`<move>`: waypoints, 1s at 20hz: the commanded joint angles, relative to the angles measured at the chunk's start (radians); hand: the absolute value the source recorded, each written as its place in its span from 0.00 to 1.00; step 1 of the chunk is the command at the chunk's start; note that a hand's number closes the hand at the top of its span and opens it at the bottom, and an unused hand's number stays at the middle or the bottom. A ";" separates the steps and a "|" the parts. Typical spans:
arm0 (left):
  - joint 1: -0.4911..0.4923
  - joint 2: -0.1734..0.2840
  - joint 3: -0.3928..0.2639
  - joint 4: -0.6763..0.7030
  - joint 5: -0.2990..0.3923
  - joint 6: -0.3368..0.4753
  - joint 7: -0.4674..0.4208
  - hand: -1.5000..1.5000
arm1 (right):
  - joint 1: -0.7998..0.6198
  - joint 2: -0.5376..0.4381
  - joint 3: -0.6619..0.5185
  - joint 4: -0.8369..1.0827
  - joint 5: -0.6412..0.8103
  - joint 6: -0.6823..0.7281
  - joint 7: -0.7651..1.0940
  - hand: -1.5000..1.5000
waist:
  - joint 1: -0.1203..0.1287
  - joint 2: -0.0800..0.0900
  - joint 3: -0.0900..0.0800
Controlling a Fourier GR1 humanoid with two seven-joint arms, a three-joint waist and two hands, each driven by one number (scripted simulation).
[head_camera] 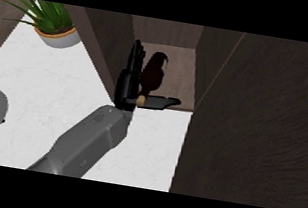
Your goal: Pick up the wine, place it into the cabinet and close the cabinet
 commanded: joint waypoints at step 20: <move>0.635 0.173 -0.351 -1.065 -0.297 0.414 0.255 0.00 | 0.093 -0.019 -0.003 -0.096 -0.006 0.002 0.000 0.00 | 0.035 0.001 0.000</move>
